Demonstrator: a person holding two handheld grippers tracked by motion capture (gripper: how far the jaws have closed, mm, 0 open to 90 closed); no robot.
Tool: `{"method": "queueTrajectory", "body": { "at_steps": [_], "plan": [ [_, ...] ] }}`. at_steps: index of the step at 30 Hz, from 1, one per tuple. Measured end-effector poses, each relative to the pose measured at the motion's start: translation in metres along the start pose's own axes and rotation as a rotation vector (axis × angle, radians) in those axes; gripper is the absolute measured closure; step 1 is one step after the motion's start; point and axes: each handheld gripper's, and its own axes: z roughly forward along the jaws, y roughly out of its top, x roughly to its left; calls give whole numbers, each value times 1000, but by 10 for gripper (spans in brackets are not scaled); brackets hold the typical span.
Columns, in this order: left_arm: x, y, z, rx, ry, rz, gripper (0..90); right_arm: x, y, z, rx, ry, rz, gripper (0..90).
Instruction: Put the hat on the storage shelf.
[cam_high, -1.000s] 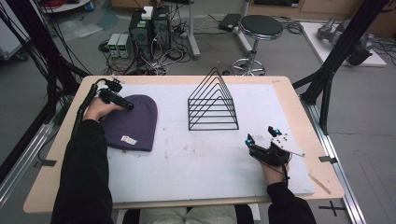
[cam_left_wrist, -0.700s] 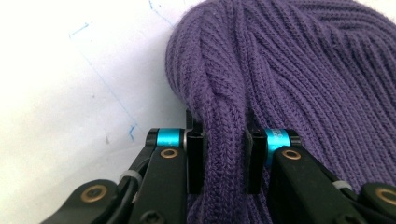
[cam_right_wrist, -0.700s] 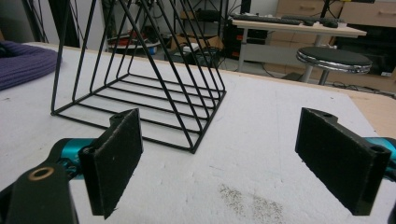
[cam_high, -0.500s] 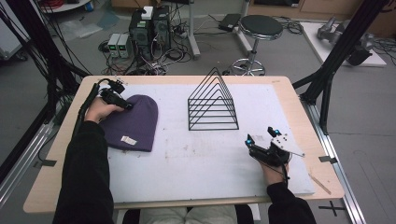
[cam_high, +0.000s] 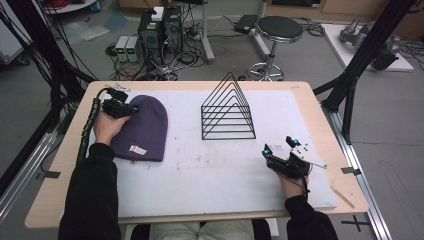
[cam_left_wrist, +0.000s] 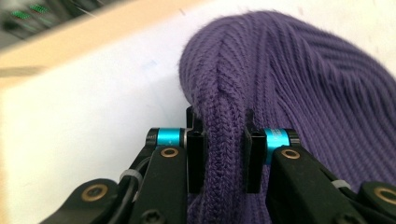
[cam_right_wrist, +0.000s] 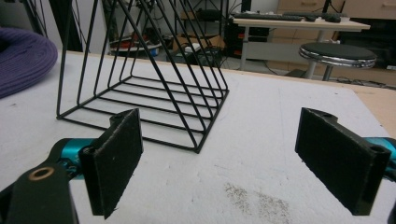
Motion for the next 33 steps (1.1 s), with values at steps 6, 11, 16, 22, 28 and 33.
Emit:
{"method": "queueTrajectory", "body": {
  "at_steps": [6,11,16,22,28,33],
  "plan": [
    [-20,0,-29,-142,103,66,762,1,1,1,-12,15,13,144],
    [-32,-3,-54,-289,137,91,756,1,1,2,-16,22,25,144],
    [-50,-10,-73,-405,155,131,753,2,1,4,-12,22,20,145],
    [-64,-16,-93,-530,179,126,749,4,2,3,-14,21,12,145],
    [-70,-16,-115,-633,187,109,750,7,2,3,-9,32,10,148],
    [-77,-16,-129,-696,195,95,749,8,2,3,-11,36,13,148]
  ]
}}
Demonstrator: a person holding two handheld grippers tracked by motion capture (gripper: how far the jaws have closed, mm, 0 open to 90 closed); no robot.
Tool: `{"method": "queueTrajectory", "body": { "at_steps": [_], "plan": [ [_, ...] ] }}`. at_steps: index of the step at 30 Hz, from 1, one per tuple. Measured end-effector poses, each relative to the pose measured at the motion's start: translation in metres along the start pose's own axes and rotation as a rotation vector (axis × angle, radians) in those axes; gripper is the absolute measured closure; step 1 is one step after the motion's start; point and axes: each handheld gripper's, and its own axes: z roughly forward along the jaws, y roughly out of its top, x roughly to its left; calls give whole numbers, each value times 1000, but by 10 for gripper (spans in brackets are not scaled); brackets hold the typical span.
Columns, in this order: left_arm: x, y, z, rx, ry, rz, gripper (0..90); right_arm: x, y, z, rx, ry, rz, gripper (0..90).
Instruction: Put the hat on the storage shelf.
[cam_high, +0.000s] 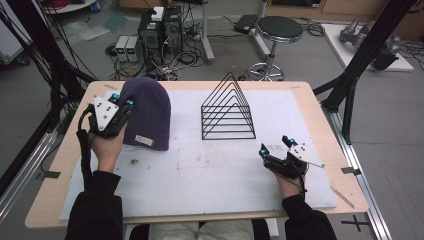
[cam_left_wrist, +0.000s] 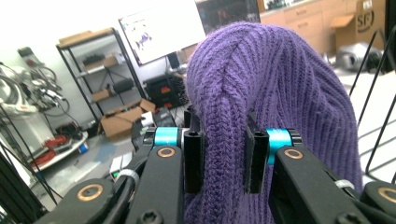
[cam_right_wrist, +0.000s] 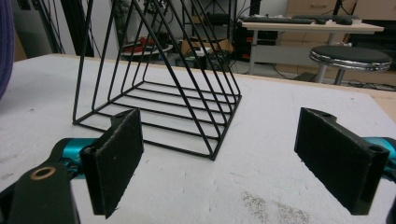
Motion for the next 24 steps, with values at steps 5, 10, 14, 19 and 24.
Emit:
{"method": "queueTrajectory", "body": {
  "at_steps": [5,10,14,19,24],
  "plan": [
    [-13,8,-11,-65,13,-12,749,4,1,1,-3,12,-21,147],
    [-22,23,-21,-131,13,-1,748,11,2,0,-8,27,-46,147],
    [-30,35,-31,-198,-32,0,749,17,4,-1,-30,68,-69,147],
    [-39,46,-38,-248,-75,-16,747,28,9,1,-60,118,-93,146],
    [-52,52,-42,-281,-106,-22,746,44,16,-1,-95,169,-93,146]
  ]
}}
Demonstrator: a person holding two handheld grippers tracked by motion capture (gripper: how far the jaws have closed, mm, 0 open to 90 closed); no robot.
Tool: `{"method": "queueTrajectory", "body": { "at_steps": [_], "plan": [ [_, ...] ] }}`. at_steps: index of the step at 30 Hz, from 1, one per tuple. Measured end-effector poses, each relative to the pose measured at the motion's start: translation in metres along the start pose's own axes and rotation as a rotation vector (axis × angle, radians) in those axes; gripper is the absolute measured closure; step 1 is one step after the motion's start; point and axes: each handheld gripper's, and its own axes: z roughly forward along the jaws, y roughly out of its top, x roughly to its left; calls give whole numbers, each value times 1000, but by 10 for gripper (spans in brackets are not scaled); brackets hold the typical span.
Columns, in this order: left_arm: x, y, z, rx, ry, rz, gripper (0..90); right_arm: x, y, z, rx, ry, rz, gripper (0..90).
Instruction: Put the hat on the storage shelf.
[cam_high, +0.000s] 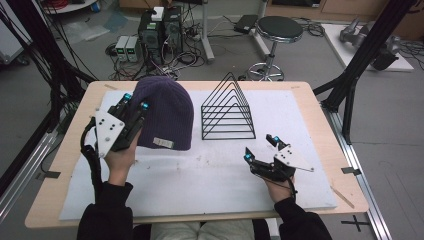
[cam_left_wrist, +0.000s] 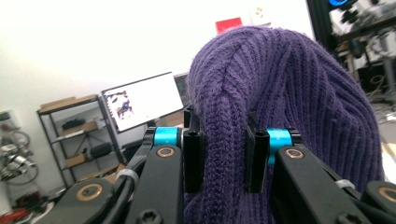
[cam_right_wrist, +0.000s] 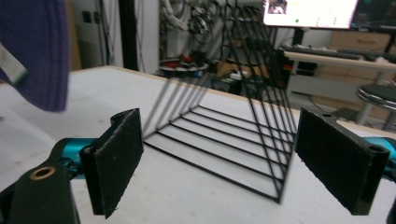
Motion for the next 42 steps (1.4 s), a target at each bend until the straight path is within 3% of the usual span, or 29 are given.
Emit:
{"method": "queueTrajectory", "body": {
  "at_steps": [2,3,5,15,24,30,36,42],
  "plan": [
    [-7,0,0,-8,-14,3,746,15,7,2,-25,55,-12,147],
    [-11,1,1,-10,-24,8,746,15,7,2,-25,55,-12,147],
    [-17,3,3,-15,-42,14,746,29,15,5,-52,119,-23,147],
    [-38,10,0,-34,-119,10,742,56,31,16,-116,244,4,146],
    [-45,12,-1,-52,-146,0,739,65,35,31,-132,284,15,147],
    [-46,13,-2,-57,-148,-9,739,73,30,44,-100,315,16,147],
    [-47,13,-2,-54,-146,-17,737,78,28,58,-87,306,35,166],
    [-48,11,-1,-65,-132,-17,734,73,27,62,-51,346,123,316]
  ]
}}
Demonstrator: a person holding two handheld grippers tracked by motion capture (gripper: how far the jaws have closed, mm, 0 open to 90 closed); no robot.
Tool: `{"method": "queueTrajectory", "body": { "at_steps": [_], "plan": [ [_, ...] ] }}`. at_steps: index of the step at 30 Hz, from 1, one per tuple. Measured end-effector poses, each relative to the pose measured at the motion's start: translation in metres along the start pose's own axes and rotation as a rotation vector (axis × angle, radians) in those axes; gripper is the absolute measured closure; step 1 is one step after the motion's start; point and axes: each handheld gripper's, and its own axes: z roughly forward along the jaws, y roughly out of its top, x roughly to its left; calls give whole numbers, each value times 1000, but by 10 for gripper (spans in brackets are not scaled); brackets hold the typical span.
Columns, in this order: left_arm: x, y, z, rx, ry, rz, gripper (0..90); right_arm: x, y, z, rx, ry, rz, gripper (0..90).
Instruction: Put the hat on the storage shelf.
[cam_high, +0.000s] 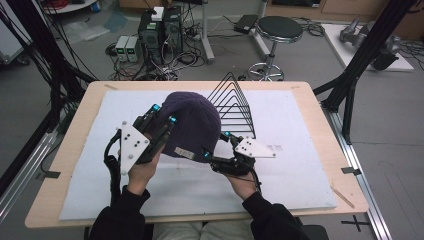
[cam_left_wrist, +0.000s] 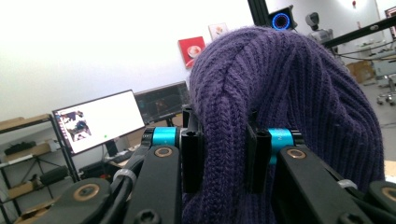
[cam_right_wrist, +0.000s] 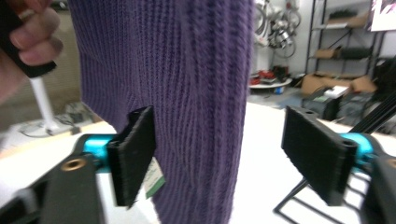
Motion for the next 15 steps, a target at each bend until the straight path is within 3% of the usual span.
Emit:
{"method": "queueTrajectory", "body": {
  "at_steps": [1,2,4,8,15],
  "plan": [
    [0,0,0,1,3,-3,734,-1,0,0,3,13,19,361],
    [-1,-1,0,2,4,-1,734,-1,0,0,2,15,18,529],
    [-1,-1,1,1,2,2,734,0,1,-1,4,7,4,660],
    [-1,-3,1,4,-1,5,734,0,2,-3,6,-11,6,763],
    [1,-6,3,1,-6,8,733,-7,6,-8,-6,-27,4,789]
  ]
}}
